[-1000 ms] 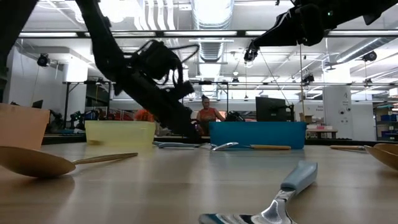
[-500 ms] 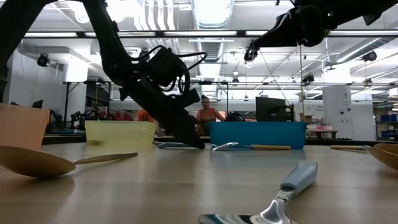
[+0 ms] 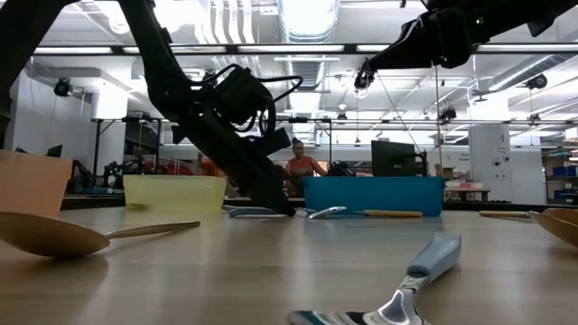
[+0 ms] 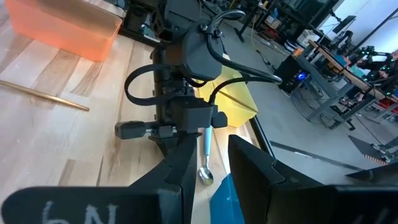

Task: Sort silverware by color (type)
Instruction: Put the blue spoon into the orange bin

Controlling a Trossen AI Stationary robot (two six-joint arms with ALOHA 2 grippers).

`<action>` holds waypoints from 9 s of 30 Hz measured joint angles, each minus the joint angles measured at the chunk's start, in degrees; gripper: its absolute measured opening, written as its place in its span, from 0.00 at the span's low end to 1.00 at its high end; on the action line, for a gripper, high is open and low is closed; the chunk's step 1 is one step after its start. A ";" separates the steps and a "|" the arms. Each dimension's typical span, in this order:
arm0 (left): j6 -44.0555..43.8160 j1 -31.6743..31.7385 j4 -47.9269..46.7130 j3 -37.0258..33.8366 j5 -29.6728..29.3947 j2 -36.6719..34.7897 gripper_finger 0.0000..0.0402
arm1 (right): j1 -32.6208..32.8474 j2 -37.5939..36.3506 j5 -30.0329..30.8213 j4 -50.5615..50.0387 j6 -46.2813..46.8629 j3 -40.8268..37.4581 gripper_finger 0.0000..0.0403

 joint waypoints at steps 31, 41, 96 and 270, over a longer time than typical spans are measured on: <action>1.57 -5.35 11.48 -2.73 20.09 -25.13 0.00 | 0.00 0.00 -8.97 1.23 0.17 -0.07 0.21; 0.31 -9.25 20.71 -2.82 28.48 -25.08 0.00 | 0.02 0.02 -20.02 7.44 1.01 -0.52 0.21; -2.94 -10.81 35.70 -2.78 17.50 -15.07 0.00 | 0.00 16.33 -14.82 38.25 6.88 0.04 0.03; -126.70 -60.17 -88.73 4.35 -5.95 -34.39 0.04 | -1.62 5.90 16.55 29.98 10.10 -1.36 0.31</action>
